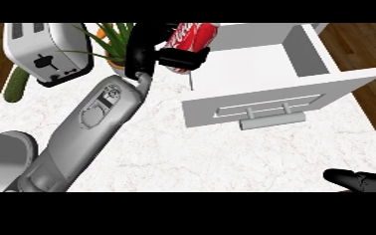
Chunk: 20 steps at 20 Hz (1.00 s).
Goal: Pick up the can, place it into the drawer and close the drawer
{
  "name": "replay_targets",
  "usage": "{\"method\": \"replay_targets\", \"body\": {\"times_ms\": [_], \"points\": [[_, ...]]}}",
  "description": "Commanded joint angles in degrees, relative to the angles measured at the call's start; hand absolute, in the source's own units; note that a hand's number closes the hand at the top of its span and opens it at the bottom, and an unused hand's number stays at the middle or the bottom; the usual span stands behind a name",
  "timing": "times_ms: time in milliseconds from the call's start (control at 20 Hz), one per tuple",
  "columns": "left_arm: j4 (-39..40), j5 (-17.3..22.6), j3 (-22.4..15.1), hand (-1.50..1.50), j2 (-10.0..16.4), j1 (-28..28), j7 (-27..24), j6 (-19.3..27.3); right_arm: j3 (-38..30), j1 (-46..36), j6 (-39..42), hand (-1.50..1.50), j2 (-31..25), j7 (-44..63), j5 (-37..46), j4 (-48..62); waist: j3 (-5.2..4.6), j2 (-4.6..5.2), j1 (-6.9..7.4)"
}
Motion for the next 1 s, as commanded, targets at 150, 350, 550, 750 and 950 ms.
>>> {"method": "replay_targets", "body": {"times_ms": [150,350,550,750,950], "points": [[15.8,-3.7,2.0,-1.50,-9.9,-24.4,0.0,1.8,-0.7,-2.4,-1.2,-1.50,-1.3,2.6,0.6,-1.7,0.24,0.73,0.78],[25.1,-1.5,4.4,-1.50,-12.1,-30.9,-3.8,1.9,-1.3,-2.4,-1.6,-1.50,-1.2,0.4,2.0,0.9,0.25,0.91,1.92],[31.0,1.0,6.1,-1.50,-12.2,-34.2,-7.9,1.8,-0.2,-3.0,0.7,-1.50,-4.5,-0.2,5.1,0.3,0.26,1.22,1.28],[34.1,4.9,7.5,-1.50,-12.2,-35.9,-11.0,2.5,0.6,-4.9,2.4,-1.50,-6.5,-5.2,7.3,2.4,0.33,1.44,1.11],[37.2,7.3,11.3,-1.50,-12.2,-37.6,-13.9,-1.3,3.7,-7.7,1.5,-1.50,-9.2,-3.9,15.8,1.7,0.17,1.07,3.24]]}}
